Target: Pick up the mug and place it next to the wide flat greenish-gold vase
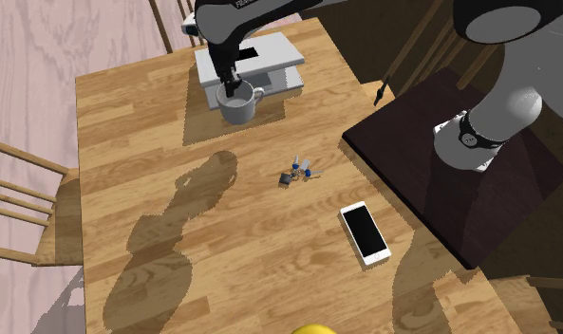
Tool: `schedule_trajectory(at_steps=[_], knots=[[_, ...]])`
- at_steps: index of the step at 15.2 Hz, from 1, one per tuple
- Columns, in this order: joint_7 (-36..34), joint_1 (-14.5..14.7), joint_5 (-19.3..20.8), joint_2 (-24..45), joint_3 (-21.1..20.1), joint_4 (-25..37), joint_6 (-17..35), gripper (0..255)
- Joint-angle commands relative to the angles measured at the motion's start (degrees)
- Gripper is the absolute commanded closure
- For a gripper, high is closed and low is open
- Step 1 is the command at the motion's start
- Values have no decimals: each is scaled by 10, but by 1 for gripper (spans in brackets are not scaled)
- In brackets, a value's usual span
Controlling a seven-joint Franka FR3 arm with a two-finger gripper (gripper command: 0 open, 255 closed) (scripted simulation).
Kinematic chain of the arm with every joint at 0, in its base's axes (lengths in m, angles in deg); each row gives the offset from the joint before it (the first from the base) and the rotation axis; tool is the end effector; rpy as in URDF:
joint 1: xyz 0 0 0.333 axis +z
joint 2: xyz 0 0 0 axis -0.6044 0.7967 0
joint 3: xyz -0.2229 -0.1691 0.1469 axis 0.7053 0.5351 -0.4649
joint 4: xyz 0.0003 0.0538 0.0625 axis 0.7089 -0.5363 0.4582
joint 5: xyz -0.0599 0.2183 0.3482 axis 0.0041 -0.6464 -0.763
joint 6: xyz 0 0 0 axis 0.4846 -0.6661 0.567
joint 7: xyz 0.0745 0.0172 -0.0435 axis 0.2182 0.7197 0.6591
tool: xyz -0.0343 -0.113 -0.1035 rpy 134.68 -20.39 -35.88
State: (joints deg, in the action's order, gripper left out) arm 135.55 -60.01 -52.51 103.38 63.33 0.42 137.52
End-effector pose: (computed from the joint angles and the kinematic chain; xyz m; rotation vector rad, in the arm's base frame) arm 0.4890 -0.5343 0.2123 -3.0578 0.0433 -0.2385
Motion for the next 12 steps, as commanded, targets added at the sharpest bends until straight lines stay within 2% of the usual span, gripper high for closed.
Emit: schedule_trajectory(at_steps=[1,11,12], knots=[[-5,1,5,-7,4,5,-11,255],[-26,9,31,-42,21,22,-58,255],[-31,26,35,-59,24,-5,-46,255]])
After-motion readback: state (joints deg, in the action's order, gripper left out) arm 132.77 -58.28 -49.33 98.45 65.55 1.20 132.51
